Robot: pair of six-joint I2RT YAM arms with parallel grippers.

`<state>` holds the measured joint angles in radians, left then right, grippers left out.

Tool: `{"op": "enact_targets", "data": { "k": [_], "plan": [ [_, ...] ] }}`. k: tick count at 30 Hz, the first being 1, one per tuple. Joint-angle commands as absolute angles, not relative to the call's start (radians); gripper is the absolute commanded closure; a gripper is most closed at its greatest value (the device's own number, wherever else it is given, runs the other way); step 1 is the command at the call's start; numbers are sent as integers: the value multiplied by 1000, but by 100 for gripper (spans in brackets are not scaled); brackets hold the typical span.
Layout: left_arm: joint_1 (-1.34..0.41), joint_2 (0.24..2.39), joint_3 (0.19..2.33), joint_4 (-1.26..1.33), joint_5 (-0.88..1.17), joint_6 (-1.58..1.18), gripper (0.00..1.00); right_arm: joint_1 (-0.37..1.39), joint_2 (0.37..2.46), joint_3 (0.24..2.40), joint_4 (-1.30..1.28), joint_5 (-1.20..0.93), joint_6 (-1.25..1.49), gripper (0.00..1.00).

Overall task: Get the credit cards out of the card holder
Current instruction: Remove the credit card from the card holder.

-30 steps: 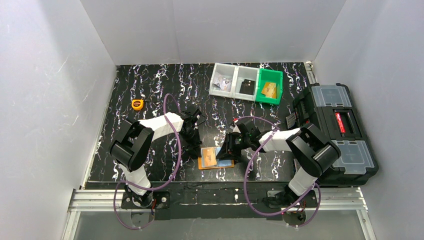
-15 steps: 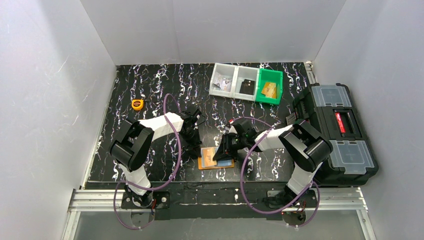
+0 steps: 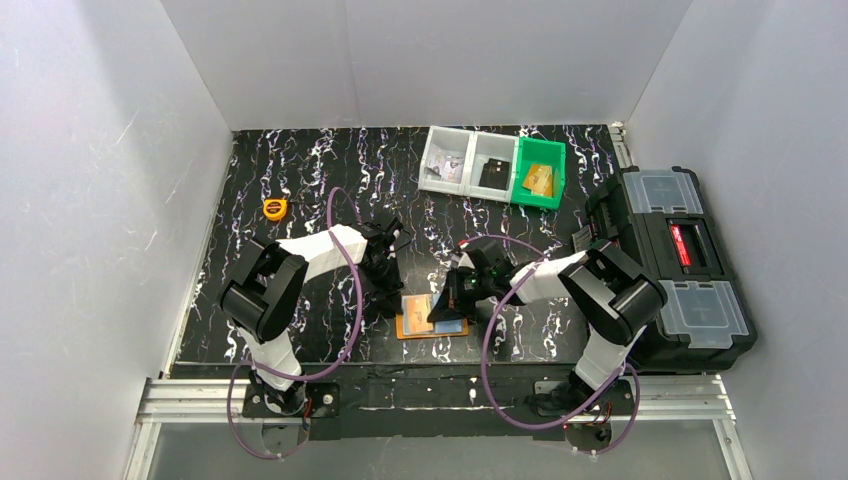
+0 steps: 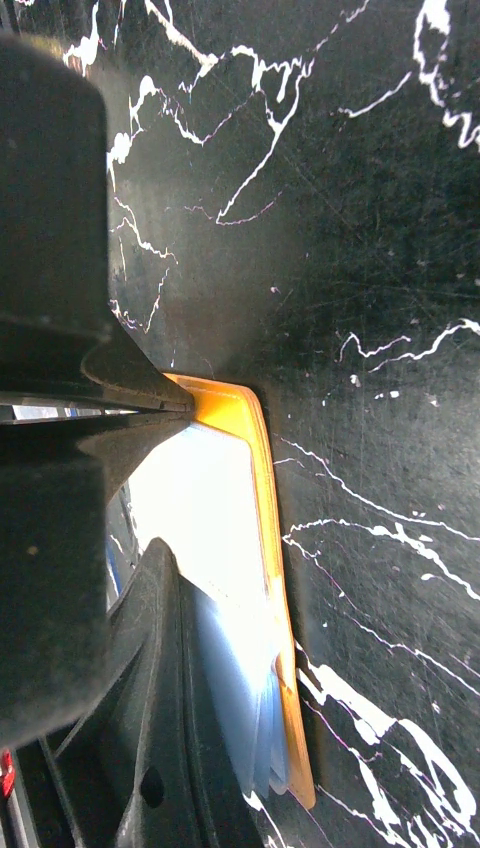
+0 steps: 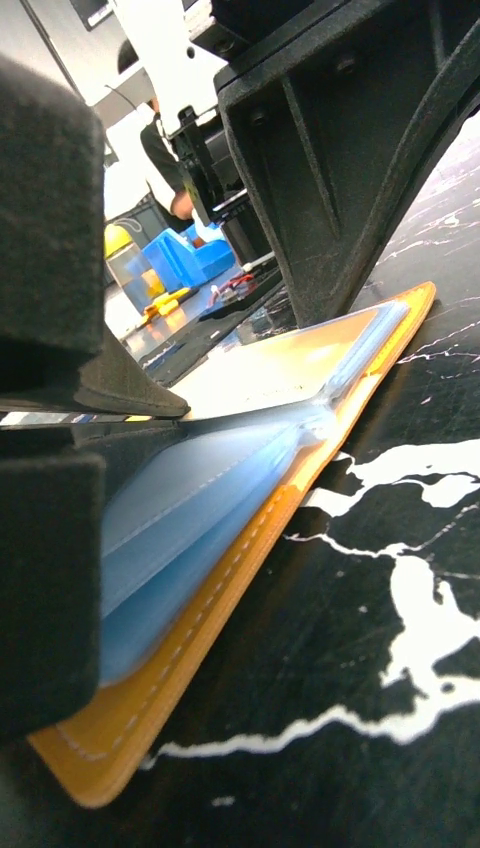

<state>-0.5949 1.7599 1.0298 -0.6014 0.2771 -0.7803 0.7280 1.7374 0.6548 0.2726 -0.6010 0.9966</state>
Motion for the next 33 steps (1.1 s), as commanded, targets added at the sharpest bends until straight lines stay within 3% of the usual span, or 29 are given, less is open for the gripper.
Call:
{"op": "enact_targets", "data": {
  "k": [1,33],
  "plan": [
    [-618,1841,975,-619,177,-760,100,735,1685,612,210,-522,988,97],
    [-617,1832,974,-617,176,-754,100,682,1499,559,2,-400,911,99]
  ]
}}
